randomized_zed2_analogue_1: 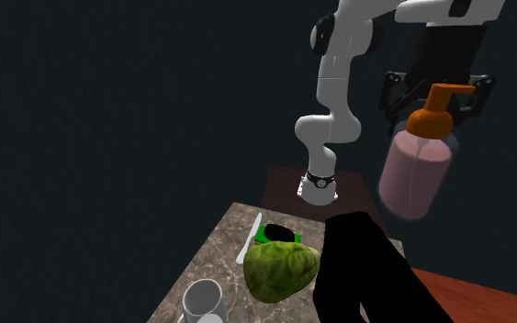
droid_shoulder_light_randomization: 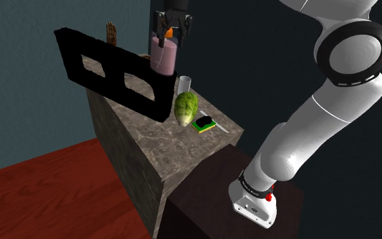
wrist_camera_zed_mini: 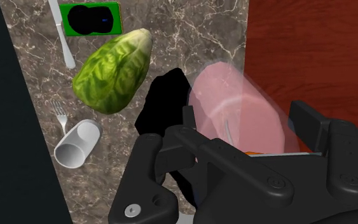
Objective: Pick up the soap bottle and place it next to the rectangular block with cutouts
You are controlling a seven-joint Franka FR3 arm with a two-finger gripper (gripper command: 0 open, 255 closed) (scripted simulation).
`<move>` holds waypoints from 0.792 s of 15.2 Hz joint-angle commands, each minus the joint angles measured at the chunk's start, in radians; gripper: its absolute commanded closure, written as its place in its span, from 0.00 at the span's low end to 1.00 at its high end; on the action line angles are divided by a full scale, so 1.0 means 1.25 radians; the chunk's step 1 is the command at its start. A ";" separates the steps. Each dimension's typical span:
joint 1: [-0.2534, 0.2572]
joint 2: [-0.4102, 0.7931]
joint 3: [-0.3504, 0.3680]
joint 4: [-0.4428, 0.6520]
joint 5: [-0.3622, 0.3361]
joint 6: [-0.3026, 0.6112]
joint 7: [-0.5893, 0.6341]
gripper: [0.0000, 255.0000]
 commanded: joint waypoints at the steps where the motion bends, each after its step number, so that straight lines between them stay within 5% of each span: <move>1: 0.000 -0.009 0.000 -0.032 0.000 0.024 -0.001 1.00; 12: 0.000 -0.040 0.000 -0.186 0.002 0.147 -0.003 1.00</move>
